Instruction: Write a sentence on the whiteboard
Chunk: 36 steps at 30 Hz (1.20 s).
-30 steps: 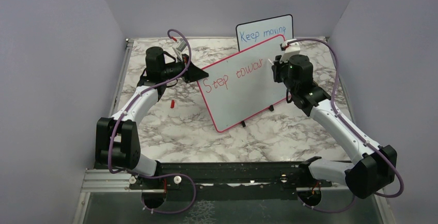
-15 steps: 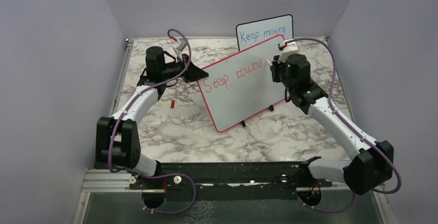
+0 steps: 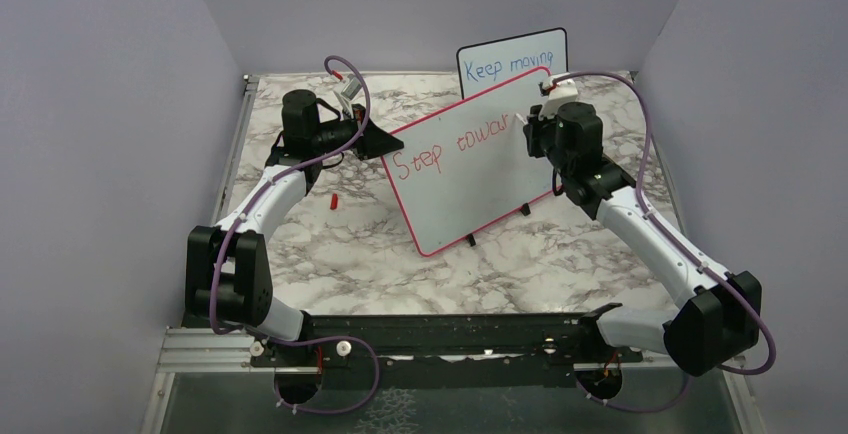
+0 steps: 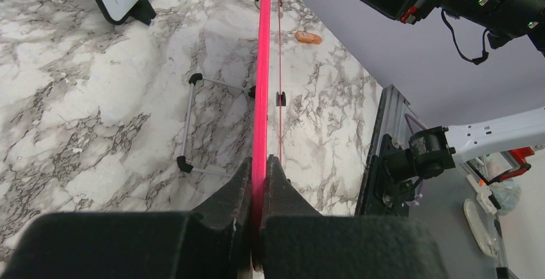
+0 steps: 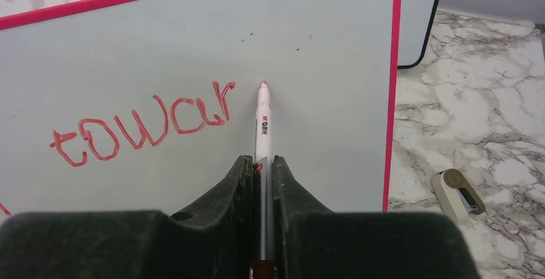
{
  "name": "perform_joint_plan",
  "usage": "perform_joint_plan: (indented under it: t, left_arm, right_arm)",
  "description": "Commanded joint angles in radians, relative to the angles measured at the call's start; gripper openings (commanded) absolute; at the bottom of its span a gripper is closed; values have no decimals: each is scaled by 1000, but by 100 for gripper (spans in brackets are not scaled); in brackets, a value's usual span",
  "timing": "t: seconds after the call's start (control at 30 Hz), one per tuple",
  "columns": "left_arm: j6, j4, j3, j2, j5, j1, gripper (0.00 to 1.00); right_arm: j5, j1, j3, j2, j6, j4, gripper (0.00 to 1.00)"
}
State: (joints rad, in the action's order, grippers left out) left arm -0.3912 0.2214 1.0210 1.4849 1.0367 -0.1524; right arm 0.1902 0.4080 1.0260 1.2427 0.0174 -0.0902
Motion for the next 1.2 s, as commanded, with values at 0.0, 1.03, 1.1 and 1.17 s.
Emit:
perform_joint_plan:
  t: [0.0,1.03,1.1,1.17]
  left_arm:
    - [66,-94,-13,38,33,-12,0]
    - [68,-97,-12,36,29,-11,0]
    - [68,-98,-12,36,28,-11,0]
    - [68,-98,-12,34,28,-12,0]
  right_arm:
    - [-68,-5,25,2,-5,24,0]
    - [-66,-5,-34,-31,-4,-89,0]
    - [-52,-6,-37,-29,-4,-91,0]
    - [-43,-6,-33,-23,-5,-95,1]
